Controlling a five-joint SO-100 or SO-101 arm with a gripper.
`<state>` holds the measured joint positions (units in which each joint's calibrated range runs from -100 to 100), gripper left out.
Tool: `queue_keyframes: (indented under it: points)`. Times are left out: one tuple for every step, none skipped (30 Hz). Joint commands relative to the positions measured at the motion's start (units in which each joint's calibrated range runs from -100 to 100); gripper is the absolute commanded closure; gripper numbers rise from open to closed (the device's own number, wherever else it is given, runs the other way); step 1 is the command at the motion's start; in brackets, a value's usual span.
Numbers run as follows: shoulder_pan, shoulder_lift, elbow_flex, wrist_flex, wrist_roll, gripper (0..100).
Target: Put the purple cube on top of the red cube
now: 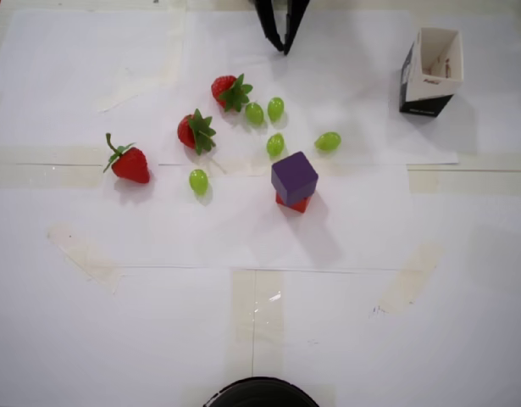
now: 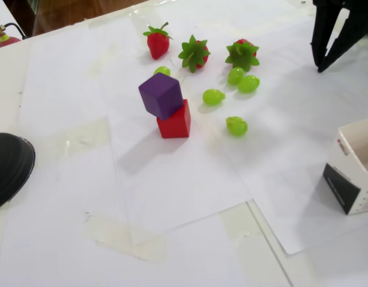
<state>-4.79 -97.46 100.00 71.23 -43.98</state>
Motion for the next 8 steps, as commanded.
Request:
queue_keyframes:
  points:
    - [-0.35, -0.22, 0.00, -0.80, -0.39, 100]
    - [-0.35, -0.22, 0.00, -0.80, -0.39, 100]
    - [-0.35, -0.22, 0.00, -0.80, -0.44, 100]
    - [-0.50, -0.22, 0.00, -0.88, -0.68, 100]
    - [-0.57, -0.22, 0.00, -1.29, -0.83, 100]
    - [-0.65, -0.22, 0.00, -1.45, -0.88, 100]
    - [-0.65, -0.22, 0.00, -1.37, -0.88, 100]
    - [-0.65, -0.22, 0.00, -1.29, -0.88, 100]
